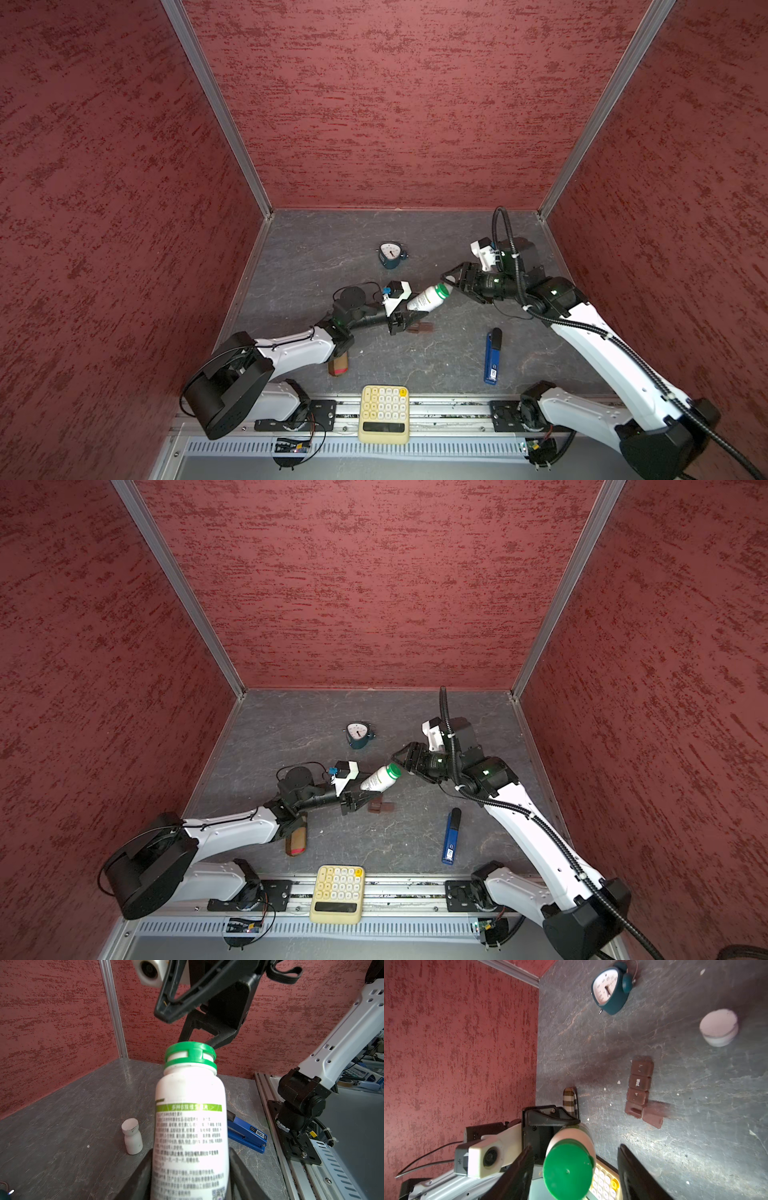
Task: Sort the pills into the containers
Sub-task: 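Grip the bottle's green cap with the left gripper, holding the body with the right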
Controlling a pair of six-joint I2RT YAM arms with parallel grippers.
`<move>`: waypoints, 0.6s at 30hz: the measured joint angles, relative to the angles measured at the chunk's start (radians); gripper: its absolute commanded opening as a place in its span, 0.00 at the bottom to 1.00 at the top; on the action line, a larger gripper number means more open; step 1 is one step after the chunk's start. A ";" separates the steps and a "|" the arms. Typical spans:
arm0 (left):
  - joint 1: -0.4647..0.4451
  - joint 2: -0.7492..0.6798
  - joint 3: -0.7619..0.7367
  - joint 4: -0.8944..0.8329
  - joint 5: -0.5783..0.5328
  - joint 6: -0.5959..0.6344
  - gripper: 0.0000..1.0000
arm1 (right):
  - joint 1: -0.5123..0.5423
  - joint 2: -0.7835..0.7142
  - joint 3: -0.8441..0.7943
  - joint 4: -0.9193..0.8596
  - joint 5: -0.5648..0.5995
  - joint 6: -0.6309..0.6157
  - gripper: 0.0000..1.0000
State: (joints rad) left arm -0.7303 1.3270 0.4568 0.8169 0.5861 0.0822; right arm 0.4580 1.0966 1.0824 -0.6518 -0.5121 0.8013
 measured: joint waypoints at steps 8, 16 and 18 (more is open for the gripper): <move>0.005 -0.002 -0.001 -0.022 0.028 -0.007 0.00 | -0.005 0.009 -0.044 0.042 -0.151 -0.003 0.62; 0.014 -0.006 -0.001 -0.024 0.051 -0.009 0.00 | -0.008 0.009 -0.044 0.039 -0.201 -0.034 0.58; 0.015 -0.006 -0.001 -0.025 0.055 -0.012 0.00 | -0.009 0.009 -0.044 0.037 -0.206 -0.039 0.61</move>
State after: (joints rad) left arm -0.7155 1.3209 0.4561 0.7918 0.6411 0.0704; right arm 0.4492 1.1053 1.0382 -0.6144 -0.7181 0.7628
